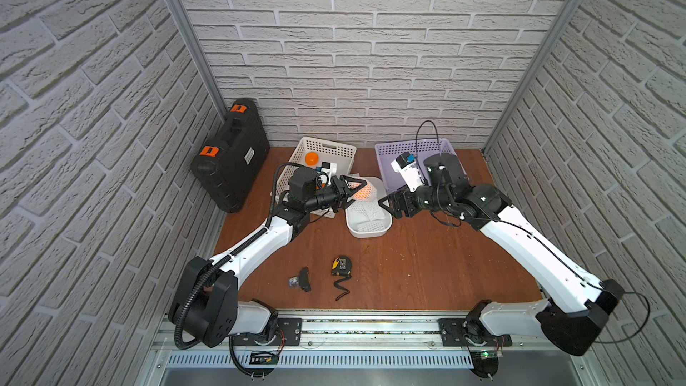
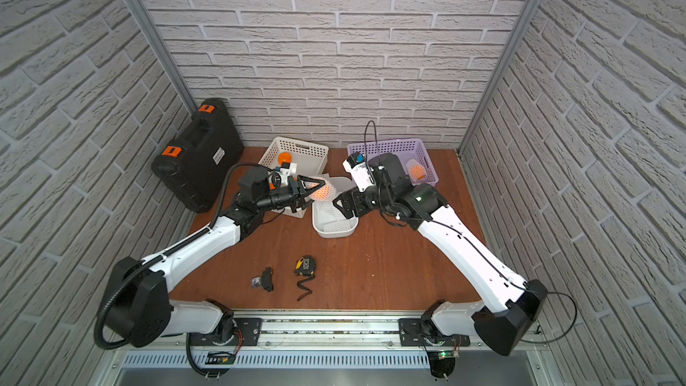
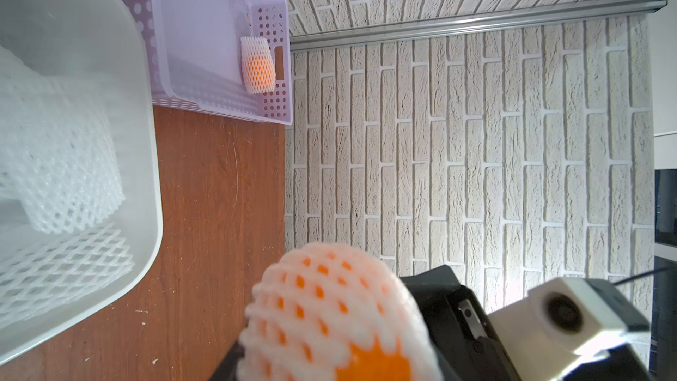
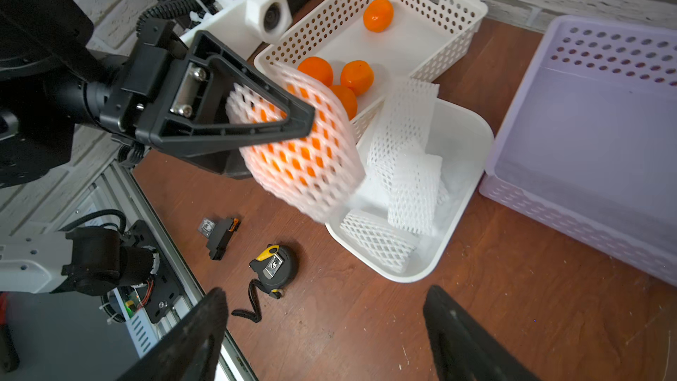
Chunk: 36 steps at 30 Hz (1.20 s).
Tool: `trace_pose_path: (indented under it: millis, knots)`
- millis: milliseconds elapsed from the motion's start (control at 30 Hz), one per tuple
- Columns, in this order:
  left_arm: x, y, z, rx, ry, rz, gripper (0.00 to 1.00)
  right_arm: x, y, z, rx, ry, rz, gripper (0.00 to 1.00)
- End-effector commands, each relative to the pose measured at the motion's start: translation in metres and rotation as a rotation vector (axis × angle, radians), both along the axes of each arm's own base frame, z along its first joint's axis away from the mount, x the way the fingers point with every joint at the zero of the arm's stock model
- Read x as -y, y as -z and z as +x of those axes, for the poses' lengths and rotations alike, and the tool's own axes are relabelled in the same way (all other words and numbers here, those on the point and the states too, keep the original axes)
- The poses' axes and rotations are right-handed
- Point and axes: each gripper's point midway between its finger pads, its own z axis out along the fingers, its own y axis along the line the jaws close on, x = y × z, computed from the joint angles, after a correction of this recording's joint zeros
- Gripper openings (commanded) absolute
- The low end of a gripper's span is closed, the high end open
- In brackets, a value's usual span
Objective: Remove foam nets from oranges
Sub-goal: Remove the foam net from the orange.
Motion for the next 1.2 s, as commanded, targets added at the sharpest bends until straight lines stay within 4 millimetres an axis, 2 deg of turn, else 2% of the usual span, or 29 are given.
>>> trace_pose_path:
  millis: [0, 100, 267, 300, 333, 500, 667, 933, 1167]
  knots:
    - [-0.002, -0.029, -0.002, 0.093, 0.006, -0.075, 0.35, 0.011, -0.016, 0.015, 0.015, 0.153, 0.202, 0.77]
    - [-0.001, -0.033, -0.001, 0.107, 0.003, -0.092, 0.34, 0.016, 0.001, 0.016, -0.072, 0.217, 0.308, 0.61]
    - [-0.002, -0.04, -0.002, 0.126, -0.003, -0.108, 0.35, 0.009, 0.024, 0.022, -0.191, 0.251, 0.424, 0.18]
    - [-0.002, -0.04, -0.002, 0.126, -0.003, -0.109, 0.35, 0.007, 0.026, 0.024, -0.203, 0.249, 0.429, 0.1]
    - [-0.001, -0.04, -0.003, 0.127, -0.003, -0.108, 0.34, 0.004, 0.028, 0.025, -0.217, 0.24, 0.43, 0.07]
    - [0.004, -0.037, -0.006, 0.117, 0.009, -0.102, 0.35, -0.024, 0.022, 0.034, -0.253, 0.14, 0.527, 0.07]
    - [0.009, -0.038, -0.011, 0.123, 0.027, -0.099, 0.35, -0.036, 0.025, 0.044, -0.265, 0.127, 0.546, 0.07]
    - [0.01, -0.035, -0.015, 0.125, 0.04, -0.082, 0.35, -0.04, 0.023, 0.05, -0.245, 0.112, 0.568, 0.07]
    - [0.014, -0.03, -0.018, 0.121, 0.056, -0.07, 0.35, -0.043, 0.009, 0.043, -0.211, 0.064, 0.629, 0.07]
